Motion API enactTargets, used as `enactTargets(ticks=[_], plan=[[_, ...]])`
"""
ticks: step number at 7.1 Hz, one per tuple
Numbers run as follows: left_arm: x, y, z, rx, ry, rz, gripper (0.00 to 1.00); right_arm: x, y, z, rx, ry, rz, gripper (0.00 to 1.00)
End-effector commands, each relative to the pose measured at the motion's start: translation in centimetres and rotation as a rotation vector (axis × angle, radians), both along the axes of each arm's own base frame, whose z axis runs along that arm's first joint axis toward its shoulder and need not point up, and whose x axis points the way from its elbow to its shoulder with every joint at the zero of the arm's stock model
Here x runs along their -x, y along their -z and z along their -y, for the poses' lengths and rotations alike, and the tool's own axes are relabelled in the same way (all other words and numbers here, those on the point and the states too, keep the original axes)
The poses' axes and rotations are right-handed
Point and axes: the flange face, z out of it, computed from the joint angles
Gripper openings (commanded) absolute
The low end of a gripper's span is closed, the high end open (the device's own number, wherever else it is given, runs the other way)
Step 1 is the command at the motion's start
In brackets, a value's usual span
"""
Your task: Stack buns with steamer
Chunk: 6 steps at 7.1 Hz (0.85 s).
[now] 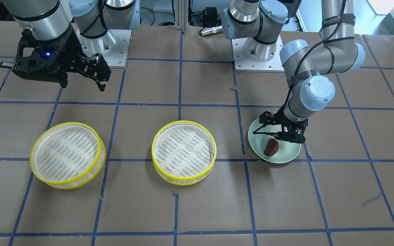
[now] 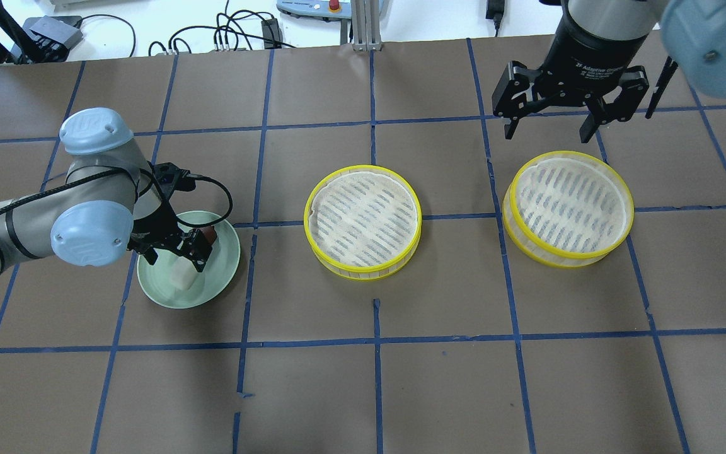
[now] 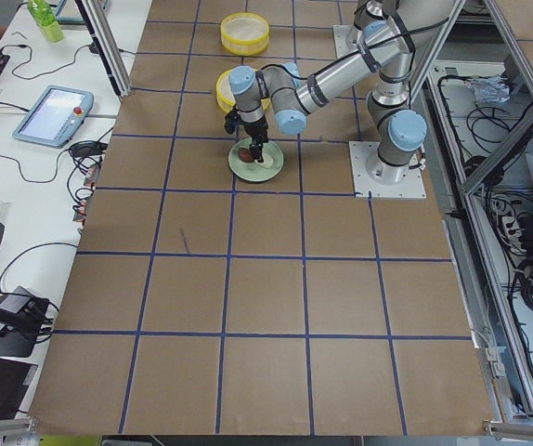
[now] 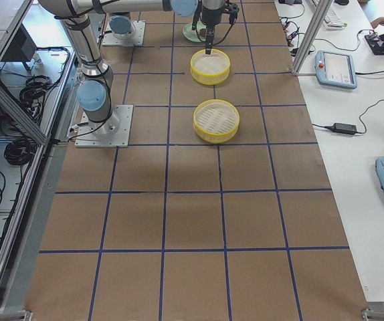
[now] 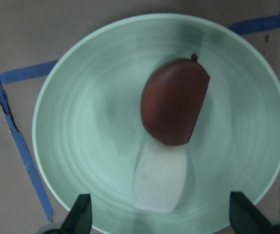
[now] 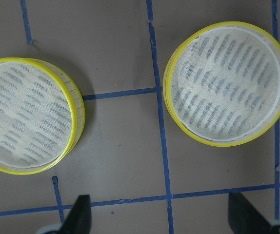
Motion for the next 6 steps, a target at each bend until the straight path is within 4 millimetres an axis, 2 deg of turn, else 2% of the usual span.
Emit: enactTargets(ticks=[1, 2, 3, 4, 5, 6], plan=[[0.3, 2.0, -1.6, -0.053, 0.005, -0.006, 0.65, 4.8, 0.2, 1.3, 0.006, -0.087, 0.011, 1.0], [0.1, 1.9, -1.4, -0.047, -0.002, 0.005, 0.16, 8.7, 0.6, 2.0, -0.009, -0.06, 0.005, 1.0], [0.1, 1.1, -1.1, -0.018, -0.048, 0.021, 0.02, 12.2, 3.2, 3.4, -0.047, -0.04, 0.013, 1.0], [0.2, -0.6, -0.6, 0.03, -0.076, 0.034, 0.02, 15.6, 6.7, 4.6, -0.058, -0.113, 0.011, 0.99], [0.2, -3.5, 0.6, 0.09, -0.077, 0.046, 0.02, 19.8, 10.7, 4.8, -0.062, -0.109, 0.024, 0.99], [0.5, -6.9, 0.7, 0.117, -0.069, 0.049, 0.02, 22.1, 15.2, 4.7, -0.037, -0.12, 0.022, 0.99]])
